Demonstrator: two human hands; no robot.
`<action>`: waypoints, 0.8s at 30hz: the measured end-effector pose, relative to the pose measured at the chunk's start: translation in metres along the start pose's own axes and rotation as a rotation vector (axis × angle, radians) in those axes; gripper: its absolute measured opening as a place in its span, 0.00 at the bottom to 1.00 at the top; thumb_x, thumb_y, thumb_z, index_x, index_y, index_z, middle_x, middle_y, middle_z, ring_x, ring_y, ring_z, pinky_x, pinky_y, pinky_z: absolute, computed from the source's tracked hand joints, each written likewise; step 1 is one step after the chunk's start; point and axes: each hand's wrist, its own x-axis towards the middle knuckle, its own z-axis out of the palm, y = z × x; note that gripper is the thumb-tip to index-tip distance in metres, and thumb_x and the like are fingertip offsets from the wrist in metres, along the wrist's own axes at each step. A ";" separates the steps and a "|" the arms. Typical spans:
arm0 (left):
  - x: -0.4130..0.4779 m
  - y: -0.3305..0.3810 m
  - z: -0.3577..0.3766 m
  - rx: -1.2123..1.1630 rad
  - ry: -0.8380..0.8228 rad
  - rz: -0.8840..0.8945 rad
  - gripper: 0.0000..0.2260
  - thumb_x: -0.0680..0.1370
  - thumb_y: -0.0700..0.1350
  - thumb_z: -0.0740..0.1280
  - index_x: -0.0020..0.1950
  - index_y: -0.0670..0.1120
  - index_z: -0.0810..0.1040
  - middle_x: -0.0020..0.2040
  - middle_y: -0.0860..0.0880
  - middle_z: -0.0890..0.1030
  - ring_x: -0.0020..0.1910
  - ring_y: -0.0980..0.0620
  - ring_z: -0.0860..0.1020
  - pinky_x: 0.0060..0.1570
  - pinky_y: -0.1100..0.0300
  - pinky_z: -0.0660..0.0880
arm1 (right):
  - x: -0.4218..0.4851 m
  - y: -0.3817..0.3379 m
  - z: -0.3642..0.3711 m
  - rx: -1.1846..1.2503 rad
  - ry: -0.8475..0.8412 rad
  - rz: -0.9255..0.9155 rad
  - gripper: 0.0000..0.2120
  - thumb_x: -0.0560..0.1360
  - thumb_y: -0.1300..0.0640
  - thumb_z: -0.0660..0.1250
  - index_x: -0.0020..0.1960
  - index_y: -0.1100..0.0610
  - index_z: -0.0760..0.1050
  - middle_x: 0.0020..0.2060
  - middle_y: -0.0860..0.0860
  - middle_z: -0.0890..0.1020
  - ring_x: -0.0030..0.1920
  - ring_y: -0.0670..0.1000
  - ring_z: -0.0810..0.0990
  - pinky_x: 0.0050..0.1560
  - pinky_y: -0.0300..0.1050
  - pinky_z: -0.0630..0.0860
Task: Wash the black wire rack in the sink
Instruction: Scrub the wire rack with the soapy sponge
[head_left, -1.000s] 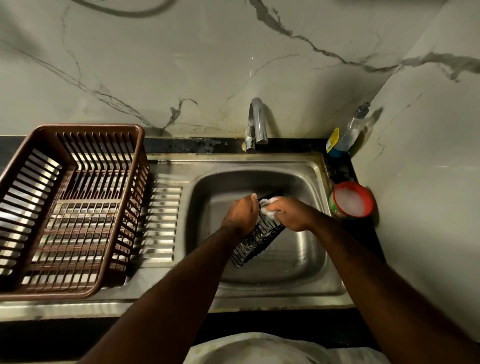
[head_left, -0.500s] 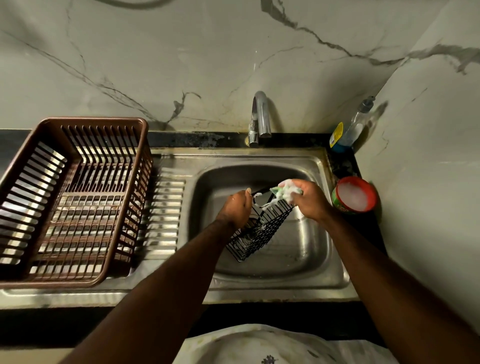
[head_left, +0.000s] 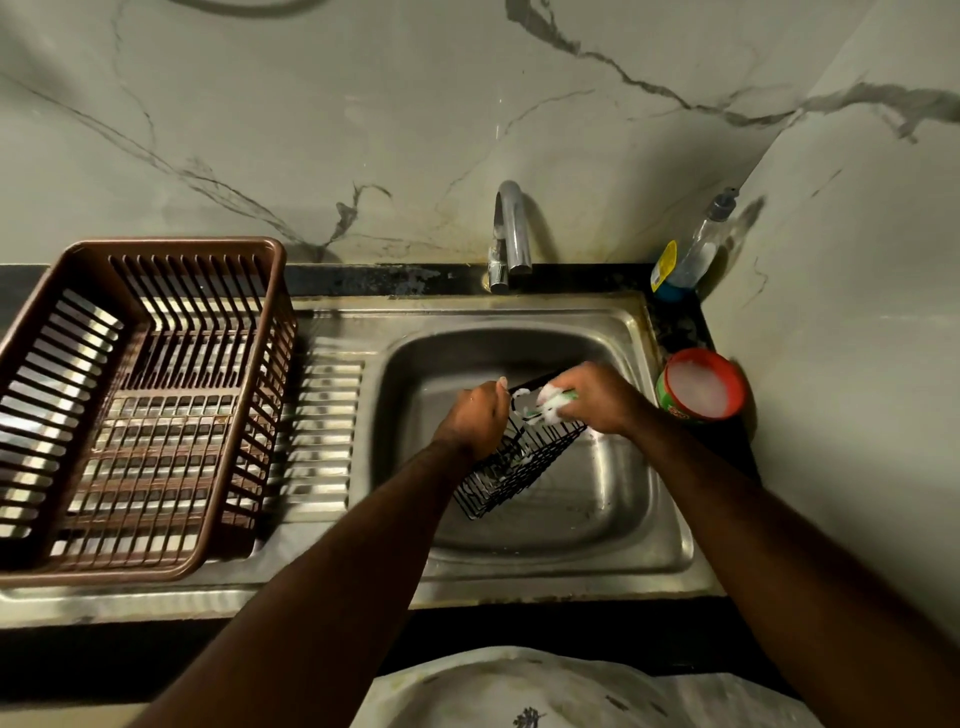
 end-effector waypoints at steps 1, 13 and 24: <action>-0.001 0.000 -0.001 0.004 0.002 0.001 0.20 0.87 0.53 0.50 0.47 0.45 0.76 0.42 0.44 0.79 0.42 0.44 0.78 0.43 0.54 0.72 | -0.004 0.004 -0.001 0.164 0.045 0.024 0.13 0.68 0.67 0.77 0.50 0.55 0.86 0.46 0.52 0.87 0.46 0.48 0.85 0.54 0.48 0.81; -0.006 0.003 0.003 -0.008 -0.011 -0.011 0.19 0.87 0.53 0.51 0.43 0.47 0.73 0.36 0.50 0.75 0.36 0.49 0.74 0.38 0.56 0.68 | 0.005 -0.021 0.010 -0.014 0.313 -0.101 0.13 0.67 0.66 0.73 0.50 0.57 0.84 0.46 0.51 0.85 0.46 0.50 0.82 0.51 0.46 0.80; -0.009 0.008 0.002 0.036 -0.031 0.033 0.19 0.87 0.53 0.50 0.43 0.48 0.71 0.36 0.50 0.74 0.36 0.52 0.74 0.41 0.57 0.67 | 0.007 0.000 0.009 -0.088 0.371 0.160 0.17 0.72 0.66 0.68 0.60 0.58 0.83 0.54 0.55 0.84 0.54 0.55 0.83 0.55 0.38 0.74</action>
